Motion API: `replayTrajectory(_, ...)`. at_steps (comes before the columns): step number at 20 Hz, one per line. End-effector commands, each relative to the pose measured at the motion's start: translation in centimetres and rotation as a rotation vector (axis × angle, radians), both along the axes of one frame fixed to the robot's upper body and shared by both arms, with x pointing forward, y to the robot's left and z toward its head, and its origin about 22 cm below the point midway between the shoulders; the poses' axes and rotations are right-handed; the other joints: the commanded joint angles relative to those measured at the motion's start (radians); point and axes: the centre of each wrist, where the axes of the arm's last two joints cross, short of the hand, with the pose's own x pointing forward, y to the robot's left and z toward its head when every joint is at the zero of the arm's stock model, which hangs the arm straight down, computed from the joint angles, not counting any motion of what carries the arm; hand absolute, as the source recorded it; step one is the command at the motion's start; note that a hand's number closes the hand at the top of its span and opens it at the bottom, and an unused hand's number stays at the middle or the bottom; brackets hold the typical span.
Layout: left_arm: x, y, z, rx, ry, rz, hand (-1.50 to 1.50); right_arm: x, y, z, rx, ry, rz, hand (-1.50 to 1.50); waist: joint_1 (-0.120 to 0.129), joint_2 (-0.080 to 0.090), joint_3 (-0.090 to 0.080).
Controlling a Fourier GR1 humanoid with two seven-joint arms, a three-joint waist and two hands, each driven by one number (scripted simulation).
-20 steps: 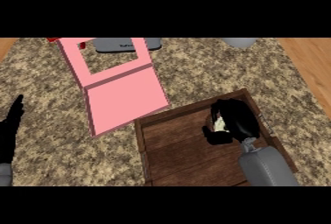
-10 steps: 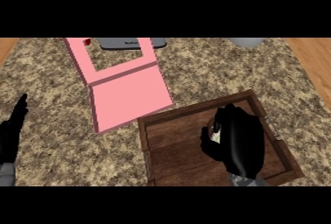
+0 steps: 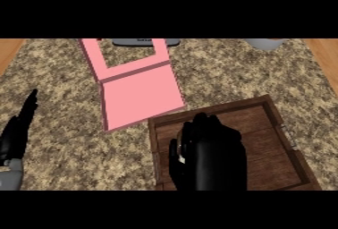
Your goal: Pick the cupcake from the tray and place it in the cardboard box
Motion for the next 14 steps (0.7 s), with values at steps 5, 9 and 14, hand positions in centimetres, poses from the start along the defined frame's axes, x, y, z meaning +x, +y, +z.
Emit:
replayTrajectory(5, 1.4, -0.7, -0.2, -0.002, -0.005, -0.021, 0.00, 3.8, 3.7, 4.0, 0.201, -0.020, 0.012, 1.50, 0.027, 0.008, 0.000)
replayTrajectory(9, 1.5, -0.2, 0.2, -0.002, -0.001, -0.040, 0.00, 7.1, 4.5, 5.2, 0.259, -0.001, 0.013, 1.50, 0.035, 0.008, 0.000)
replayTrajectory(14, 2.5, -1.6, 1.0, -0.005, -0.025, -0.045, 0.00, 11.7, 5.1, 6.2, 0.355, 0.031, -0.026, 1.50, 0.056, 0.015, 0.000)
